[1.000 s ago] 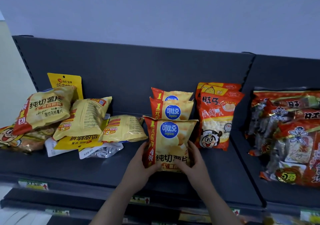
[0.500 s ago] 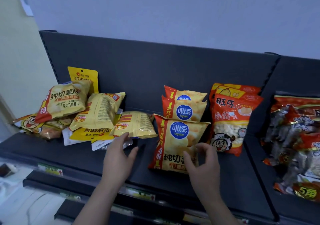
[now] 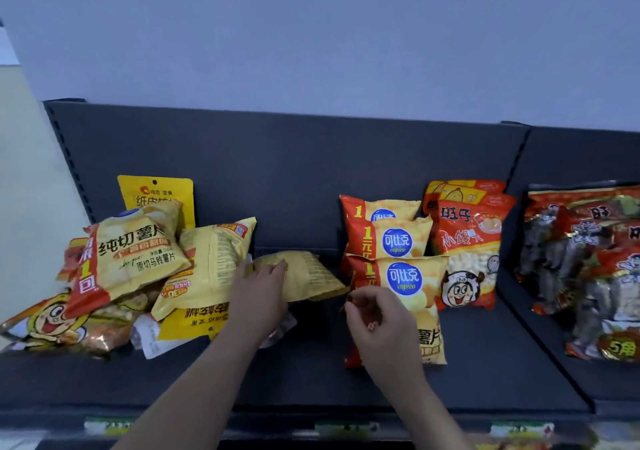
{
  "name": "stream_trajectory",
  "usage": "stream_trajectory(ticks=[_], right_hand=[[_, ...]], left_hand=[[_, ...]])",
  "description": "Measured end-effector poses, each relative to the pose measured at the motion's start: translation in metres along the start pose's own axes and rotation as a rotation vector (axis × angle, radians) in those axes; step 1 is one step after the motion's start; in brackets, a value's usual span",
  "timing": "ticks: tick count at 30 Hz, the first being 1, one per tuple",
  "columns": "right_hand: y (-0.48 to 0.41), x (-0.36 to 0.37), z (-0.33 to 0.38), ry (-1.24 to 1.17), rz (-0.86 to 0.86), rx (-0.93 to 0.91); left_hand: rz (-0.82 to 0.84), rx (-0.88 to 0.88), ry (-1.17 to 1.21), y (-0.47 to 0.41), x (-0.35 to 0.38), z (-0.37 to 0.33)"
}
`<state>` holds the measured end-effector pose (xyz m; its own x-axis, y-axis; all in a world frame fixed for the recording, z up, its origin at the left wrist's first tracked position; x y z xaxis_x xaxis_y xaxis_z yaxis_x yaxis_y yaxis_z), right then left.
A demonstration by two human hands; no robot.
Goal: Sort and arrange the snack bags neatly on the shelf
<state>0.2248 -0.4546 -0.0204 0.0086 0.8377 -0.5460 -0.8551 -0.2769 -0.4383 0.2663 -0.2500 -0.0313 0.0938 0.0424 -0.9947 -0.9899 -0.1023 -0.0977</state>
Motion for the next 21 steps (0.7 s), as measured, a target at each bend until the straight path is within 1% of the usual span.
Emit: stream_trajectory(ticks=[2,4,6,9,12,15,17,19,21], right_hand=[[-0.001,0.011,0.001,-0.002,0.064,0.078],[-0.004,0.023,0.003,-0.033,0.115,0.165],[-0.011,0.035,0.003,-0.049,0.143,0.219],[-0.027,0.052,0.002,-0.097,0.197,0.299],[-0.044,0.064,0.001,-0.148,0.237,0.351],[-0.062,0.077,-0.002,-0.137,0.275,0.410],[-0.075,0.086,-0.005,-0.155,0.284,0.453],[-0.088,0.094,-0.012,-0.196,0.268,0.458],[-0.100,0.100,-0.018,-0.203,0.243,0.438]], left_hand=[[-0.064,-0.004,0.145,-0.004,-0.010,0.006],[-0.102,0.003,0.425,-0.010,-0.025,0.018],[-0.098,0.002,0.700,-0.018,-0.041,0.032],[-0.088,-0.042,0.934,-0.033,-0.057,0.054],[-0.026,-0.098,1.151,-0.048,-0.062,0.070],[0.009,-0.124,1.217,-0.059,-0.061,0.074],[0.017,-0.137,1.203,-0.066,-0.058,0.072],[0.040,-0.141,1.093,-0.074,-0.053,0.070],[0.104,-0.131,0.978,-0.080,-0.045,0.066]])
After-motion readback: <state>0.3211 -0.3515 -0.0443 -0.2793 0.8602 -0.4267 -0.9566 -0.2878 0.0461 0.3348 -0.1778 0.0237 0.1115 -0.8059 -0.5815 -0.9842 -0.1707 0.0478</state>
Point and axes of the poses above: each hand's wrist, its own y-axis away from the middle knuckle, its own x-axis out of the palm, z = x × y, the point moved 3 cm from there along -y, towards the middle knuckle, and after that the axes turned 15 degrees about z, right-handed, at the moved point
